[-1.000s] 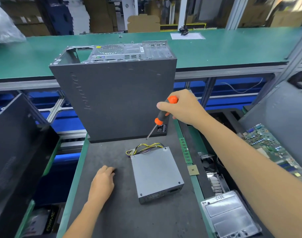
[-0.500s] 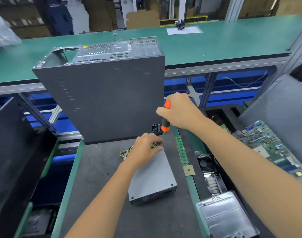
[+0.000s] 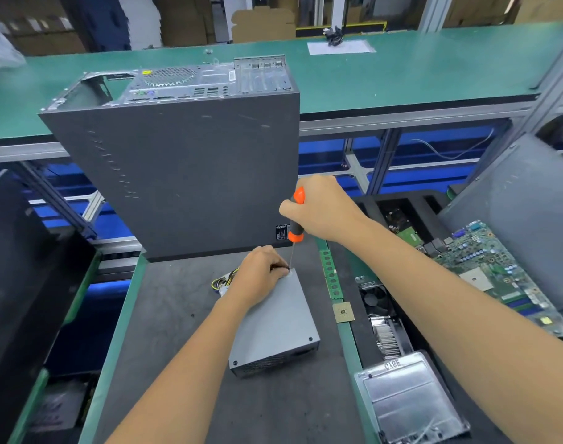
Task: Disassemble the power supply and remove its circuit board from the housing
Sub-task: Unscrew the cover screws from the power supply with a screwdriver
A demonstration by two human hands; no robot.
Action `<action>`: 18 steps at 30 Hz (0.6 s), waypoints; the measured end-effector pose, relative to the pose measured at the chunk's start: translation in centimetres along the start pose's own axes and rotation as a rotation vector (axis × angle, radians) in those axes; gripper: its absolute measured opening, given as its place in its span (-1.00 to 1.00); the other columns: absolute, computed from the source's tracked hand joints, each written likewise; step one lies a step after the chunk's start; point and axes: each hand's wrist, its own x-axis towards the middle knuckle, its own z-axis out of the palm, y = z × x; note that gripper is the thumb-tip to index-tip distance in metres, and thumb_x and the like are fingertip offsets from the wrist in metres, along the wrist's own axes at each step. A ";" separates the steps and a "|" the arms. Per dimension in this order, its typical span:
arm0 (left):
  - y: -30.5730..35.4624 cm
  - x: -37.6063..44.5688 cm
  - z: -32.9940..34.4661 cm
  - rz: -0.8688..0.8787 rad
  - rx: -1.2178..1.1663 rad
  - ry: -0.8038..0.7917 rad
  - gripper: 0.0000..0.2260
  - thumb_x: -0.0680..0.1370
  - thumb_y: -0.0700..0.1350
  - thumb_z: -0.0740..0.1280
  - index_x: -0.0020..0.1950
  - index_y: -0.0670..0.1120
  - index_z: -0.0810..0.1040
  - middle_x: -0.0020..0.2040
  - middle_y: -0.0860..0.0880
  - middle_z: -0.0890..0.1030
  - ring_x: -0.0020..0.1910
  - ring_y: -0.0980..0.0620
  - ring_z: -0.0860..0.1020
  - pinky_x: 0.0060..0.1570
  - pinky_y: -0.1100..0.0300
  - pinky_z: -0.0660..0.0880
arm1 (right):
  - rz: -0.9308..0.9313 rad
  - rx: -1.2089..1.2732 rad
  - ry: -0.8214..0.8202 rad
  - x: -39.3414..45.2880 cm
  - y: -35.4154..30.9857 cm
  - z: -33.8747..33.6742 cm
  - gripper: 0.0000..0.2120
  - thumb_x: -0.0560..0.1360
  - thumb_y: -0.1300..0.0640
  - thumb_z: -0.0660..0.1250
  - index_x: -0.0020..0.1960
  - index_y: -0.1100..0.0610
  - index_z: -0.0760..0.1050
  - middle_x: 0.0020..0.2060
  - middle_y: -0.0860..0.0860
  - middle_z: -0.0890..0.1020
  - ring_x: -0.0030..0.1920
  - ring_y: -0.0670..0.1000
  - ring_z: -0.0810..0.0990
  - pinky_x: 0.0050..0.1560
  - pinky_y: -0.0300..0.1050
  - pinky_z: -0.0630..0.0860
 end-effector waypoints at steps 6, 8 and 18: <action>-0.4 -0.3 0.4 0.015 0.018 0.034 -0.94 0.51 -0.14 0.39 -0.09 -0.06 0.66 -0.14 0.08 0.54 -0.05 0.07 0.45 -0.05 0.25 0.33 | -0.010 -0.037 -0.015 0.0 -0.3 0.1 -0.64 0.43 0.08 0.31 -0.36 0.12 0.15 -0.47 0.03 0.22 -0.44 0.06 0.31 -0.43 -0.16 0.21; -0.5 -0.3 0.4 0.021 0.019 0.043 -0.94 0.51 -0.12 0.38 -0.09 -0.04 0.66 -0.13 0.08 0.54 -0.05 0.09 0.44 -0.06 0.23 0.36 | -0.019 -0.047 -0.010 0.1 -0.3 0.1 -0.63 0.42 0.08 0.30 -0.36 0.12 0.14 -0.47 0.03 0.22 -0.45 0.06 0.29 -0.44 -0.17 0.19; -1.0 -0.6 0.6 0.057 0.013 0.077 -0.93 0.52 -0.12 0.37 -0.10 -0.04 0.65 -0.11 0.07 0.57 -0.04 0.06 0.45 -0.01 0.13 0.41 | 0.038 -0.008 -0.036 0.0 -0.9 0.0 -0.68 0.42 0.09 0.29 -0.35 0.15 0.18 -0.40 0.31 0.48 -0.41 0.08 0.42 -0.38 -0.11 0.29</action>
